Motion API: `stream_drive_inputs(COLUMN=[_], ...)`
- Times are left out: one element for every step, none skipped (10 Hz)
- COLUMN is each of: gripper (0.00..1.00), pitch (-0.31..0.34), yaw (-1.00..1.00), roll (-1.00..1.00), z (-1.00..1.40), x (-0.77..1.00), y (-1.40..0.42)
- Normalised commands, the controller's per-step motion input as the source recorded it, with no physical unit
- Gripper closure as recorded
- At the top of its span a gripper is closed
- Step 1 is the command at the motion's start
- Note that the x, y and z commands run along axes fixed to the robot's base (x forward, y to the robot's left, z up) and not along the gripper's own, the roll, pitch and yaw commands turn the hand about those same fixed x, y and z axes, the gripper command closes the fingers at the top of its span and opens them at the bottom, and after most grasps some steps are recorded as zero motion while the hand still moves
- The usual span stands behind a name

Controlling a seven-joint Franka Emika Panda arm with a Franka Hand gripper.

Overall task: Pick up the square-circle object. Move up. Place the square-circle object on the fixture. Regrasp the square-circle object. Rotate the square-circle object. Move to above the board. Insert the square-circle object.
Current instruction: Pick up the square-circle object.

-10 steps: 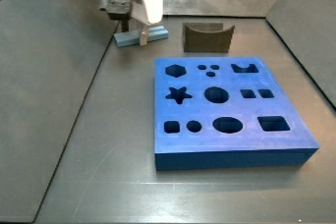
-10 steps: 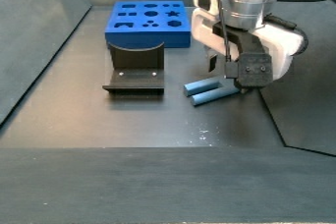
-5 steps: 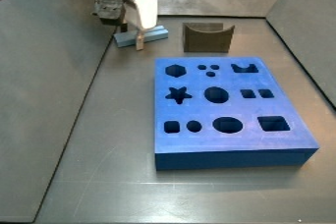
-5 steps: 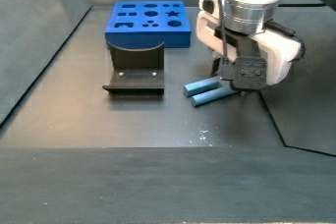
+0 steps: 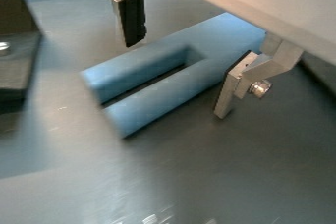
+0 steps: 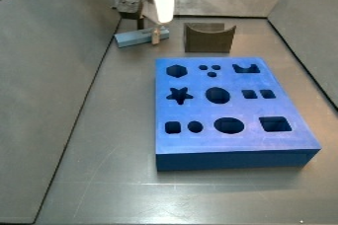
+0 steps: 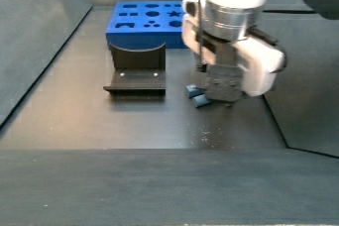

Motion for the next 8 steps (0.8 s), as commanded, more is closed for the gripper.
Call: stream_drive_inputs(gripper=[0.0,0.0,0.0,1.0,1.0,1.0,1.0,1.0], pitch=[-0.083,-0.021,0.0,0.0,0.0,0.0,0.0,0.0], yaw=[0.0,0.0,0.0,0.0,0.0,0.0,0.0,0.0], roll=[-0.01,0.0,0.0,0.0,0.0,0.0,0.0,0.0], z=[0.0,0.0,0.0,0.0,0.0,0.0,0.0,0.0], x=[-0.03,0.0,0.0,0.0,0.0,0.0,0.0,0.0], y=[0.0,0.0,0.0,0.0,0.0,0.0,0.0,0.0])
